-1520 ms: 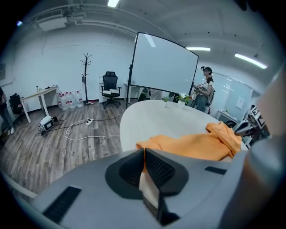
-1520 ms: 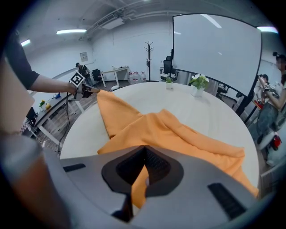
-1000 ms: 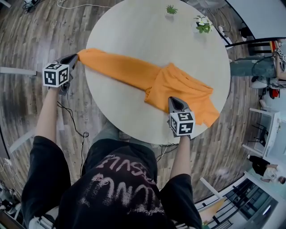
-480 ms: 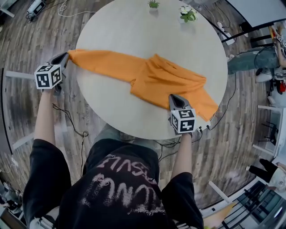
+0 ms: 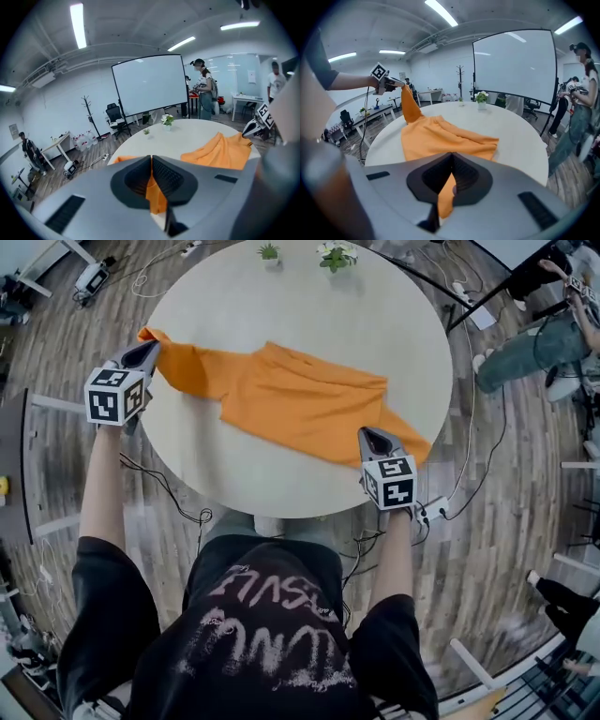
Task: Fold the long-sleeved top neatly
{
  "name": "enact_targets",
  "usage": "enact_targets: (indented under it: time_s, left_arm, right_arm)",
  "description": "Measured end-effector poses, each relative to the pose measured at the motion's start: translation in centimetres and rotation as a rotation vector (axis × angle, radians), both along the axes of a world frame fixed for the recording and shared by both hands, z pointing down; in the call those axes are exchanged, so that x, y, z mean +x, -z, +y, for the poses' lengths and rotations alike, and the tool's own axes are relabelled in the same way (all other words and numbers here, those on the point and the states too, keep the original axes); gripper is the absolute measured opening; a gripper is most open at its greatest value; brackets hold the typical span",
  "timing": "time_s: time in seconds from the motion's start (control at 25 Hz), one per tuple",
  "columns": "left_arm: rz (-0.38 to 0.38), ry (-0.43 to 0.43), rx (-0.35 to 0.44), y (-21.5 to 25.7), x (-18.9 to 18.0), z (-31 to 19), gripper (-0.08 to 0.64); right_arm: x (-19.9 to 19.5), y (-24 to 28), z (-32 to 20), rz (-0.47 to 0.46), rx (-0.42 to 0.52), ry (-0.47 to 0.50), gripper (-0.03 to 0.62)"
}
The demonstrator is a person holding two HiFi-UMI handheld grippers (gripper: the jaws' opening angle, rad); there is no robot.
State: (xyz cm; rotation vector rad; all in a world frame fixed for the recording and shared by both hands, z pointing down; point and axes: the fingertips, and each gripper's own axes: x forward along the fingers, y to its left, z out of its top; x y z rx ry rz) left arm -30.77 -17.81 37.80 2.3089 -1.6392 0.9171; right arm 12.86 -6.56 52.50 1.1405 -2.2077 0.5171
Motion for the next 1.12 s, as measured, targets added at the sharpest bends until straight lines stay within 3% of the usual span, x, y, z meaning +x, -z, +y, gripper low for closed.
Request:
enact_targets:
  time_s: [0.2,0.4,0.56,0.8,1.0,1.12]
  left_arm:
    - [-0.115,-0.150,-0.019,-0.1,12.7,0.7,0.020]
    - [-0.189,-0.332,-0.071,-4.3,25.6,2.4,0.020]
    - [-0.249,-0.480,-0.120,-8.0,33.5,4.8,0.020]
    - [-0.268,-0.569,-0.110,-9.4,39.6,6.9,0.020]
    - [-0.200,-0.591,-0.036,-6.1,43.1,7.3,0.020]
    - [-0.195,-0.637,-0.050,-7.1,44.8,8.2,0.020]
  right_arm:
    - [4.7,-1.0,1.7,-0.038,-0.017,-0.017,0.006]
    - [7.9,-2.0,3.5,-0.066,-0.047,-0.058,0.006]
    - [10.2,-3.2,4.8,-0.107,-0.072,-0.126,0.006]
    - [13.3,-5.7,7.5,-0.109,-0.130,-0.180,0.006]
    - [14.4,-6.1,7.8,-0.113,-0.153,-0.195,0.006]
    - [14.6,-6.2,7.8,-0.109,-0.157,-0.197,0.006]
